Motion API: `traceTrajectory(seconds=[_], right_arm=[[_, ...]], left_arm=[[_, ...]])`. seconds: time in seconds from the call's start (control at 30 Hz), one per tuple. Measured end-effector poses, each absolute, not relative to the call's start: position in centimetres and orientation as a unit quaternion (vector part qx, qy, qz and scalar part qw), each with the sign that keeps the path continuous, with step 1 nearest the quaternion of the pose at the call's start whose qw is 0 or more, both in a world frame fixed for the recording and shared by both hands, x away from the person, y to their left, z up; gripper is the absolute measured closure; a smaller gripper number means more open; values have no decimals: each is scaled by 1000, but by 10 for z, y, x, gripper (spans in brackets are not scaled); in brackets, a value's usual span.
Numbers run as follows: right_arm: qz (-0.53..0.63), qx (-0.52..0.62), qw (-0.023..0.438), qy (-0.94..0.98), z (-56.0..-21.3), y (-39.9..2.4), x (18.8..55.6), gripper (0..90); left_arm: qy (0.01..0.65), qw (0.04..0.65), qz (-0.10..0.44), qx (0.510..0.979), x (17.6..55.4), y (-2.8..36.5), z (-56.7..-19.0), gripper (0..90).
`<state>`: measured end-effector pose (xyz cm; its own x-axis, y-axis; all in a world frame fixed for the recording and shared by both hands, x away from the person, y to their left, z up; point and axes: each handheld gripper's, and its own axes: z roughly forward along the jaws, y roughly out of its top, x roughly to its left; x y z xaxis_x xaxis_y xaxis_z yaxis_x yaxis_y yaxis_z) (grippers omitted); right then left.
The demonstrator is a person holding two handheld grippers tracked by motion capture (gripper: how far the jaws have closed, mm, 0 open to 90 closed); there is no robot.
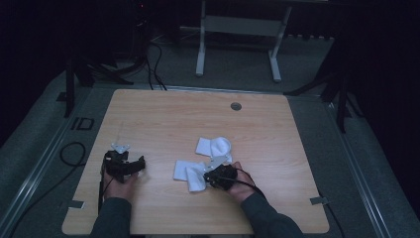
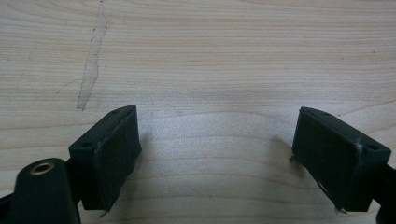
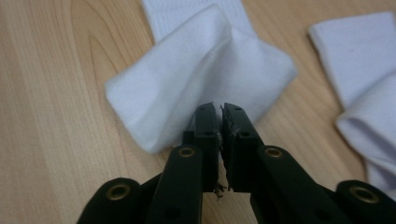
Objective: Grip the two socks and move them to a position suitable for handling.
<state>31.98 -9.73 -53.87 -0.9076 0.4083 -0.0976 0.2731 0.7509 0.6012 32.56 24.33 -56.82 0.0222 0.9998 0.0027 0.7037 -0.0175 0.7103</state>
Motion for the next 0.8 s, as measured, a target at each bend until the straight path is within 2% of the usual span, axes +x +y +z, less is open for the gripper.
traceTrajectory(seconds=[0.2, 0.33, 0.57, 0.77, 0.8], right_arm=[[309, 183, 125, 925, -522, -100, 317, 805], [318, 182, 126, 922, -514, -100, 314, 703], [317, 183, 116, 923, -516, -93, 314, 617], [304, 193, 102, 927, -525, -84, 319, 613], [297, 198, 96, 929, -528, -81, 321, 704]], left_arm=[[645, 274, 270, 660, 326, 243, -568, 150], [645, 274, 270, 661, 326, 243, -568, 150], [645, 274, 270, 660, 326, 243, -568, 150], [645, 274, 270, 660, 326, 243, -568, 151], [645, 274, 270, 660, 326, 243, -568, 150]])
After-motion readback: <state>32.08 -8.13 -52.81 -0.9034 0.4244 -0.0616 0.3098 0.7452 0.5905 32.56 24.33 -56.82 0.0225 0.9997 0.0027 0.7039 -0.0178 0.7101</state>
